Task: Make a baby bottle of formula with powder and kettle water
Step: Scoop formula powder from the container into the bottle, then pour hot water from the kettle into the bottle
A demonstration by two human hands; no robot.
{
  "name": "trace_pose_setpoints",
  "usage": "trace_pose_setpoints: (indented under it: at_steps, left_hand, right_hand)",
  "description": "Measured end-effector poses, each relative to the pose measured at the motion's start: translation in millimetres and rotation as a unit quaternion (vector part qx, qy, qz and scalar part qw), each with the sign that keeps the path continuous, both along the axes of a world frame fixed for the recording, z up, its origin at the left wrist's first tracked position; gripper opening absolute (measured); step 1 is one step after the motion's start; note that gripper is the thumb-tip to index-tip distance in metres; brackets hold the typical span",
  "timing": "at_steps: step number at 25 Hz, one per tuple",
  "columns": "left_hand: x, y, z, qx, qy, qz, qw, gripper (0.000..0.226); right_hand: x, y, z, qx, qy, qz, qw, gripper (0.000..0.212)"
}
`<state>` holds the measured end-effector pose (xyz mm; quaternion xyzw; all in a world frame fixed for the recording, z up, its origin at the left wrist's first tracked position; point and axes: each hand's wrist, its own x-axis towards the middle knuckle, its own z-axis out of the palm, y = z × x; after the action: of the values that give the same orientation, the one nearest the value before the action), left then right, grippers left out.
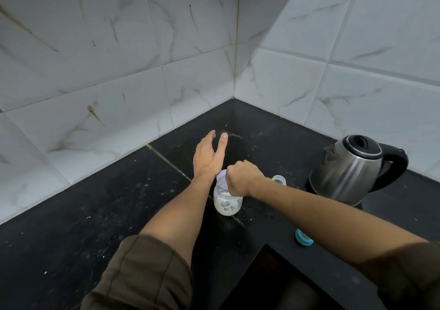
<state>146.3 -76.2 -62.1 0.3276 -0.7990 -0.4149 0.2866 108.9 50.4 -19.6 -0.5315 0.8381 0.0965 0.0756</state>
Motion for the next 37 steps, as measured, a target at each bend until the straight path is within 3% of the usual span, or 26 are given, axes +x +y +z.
trace_pose_setpoints:
  at_steps: [4, 8, 15, 19, 23, 27, 31, 35, 37]
  left_hand:
    - [-4.4, 0.8, 0.9, 0.006, -0.001, -0.018, 1.0, 0.084]
    - [-7.4, 7.9, 8.4, -0.002, 0.004, -0.033, 0.999, 0.082]
    - [-27.9, 46.8, 45.8, -0.022, 0.023, -0.035, 0.999, 0.064]
    - [-58.3, 93.7, 48.2, -0.01, 0.025, -0.081, 0.996, 0.061]
    - [-85.7, 147.0, 36.6, 0.015, -0.026, -0.165, 0.986, 0.078]
    - [-107.4, 189.5, 26.5, 0.011, -0.085, -0.22, 0.972, 0.103]
    - [-127.2, 213.7, 21.8, 0.036, -0.122, -0.237, 0.963, 0.117]
    - [-140.3, 227.5, 14.7, 0.055, -0.138, -0.237, 0.96, 0.096]
    - [-145.6, 230.8, 11.7, 0.064, -0.138, -0.237, 0.96, 0.097]
  right_hand:
    - [4.3, 0.9, 6.6, -0.005, 0.023, 0.019, 1.0, 0.033]
    - [-1.3, 8.8, 16.5, -0.083, 0.026, 0.006, 0.996, 0.015]
    - [-52.9, 69.2, 49.7, -0.214, -0.016, -0.11, 0.97, 0.019]
    - [-99.2, 120.8, 58.0, -0.324, -0.01, -0.225, 0.919, 0.022]
    - [-145.5, 185.3, 61.4, -0.412, 0.006, -0.318, 0.854, 0.031]
    - [-176.6, 237.6, 50.5, -0.413, 0.003, -0.398, 0.819, 0.046]
    - [-194.5, 260.3, 35.9, -0.352, -0.067, -0.45, 0.818, 0.061]
    - [-197.0, 269.7, 30.6, -0.332, -0.07, -0.433, 0.835, 0.067]
    - [-200.7, 273.9, 31.9, -0.327, -0.068, -0.429, 0.839, 0.069]
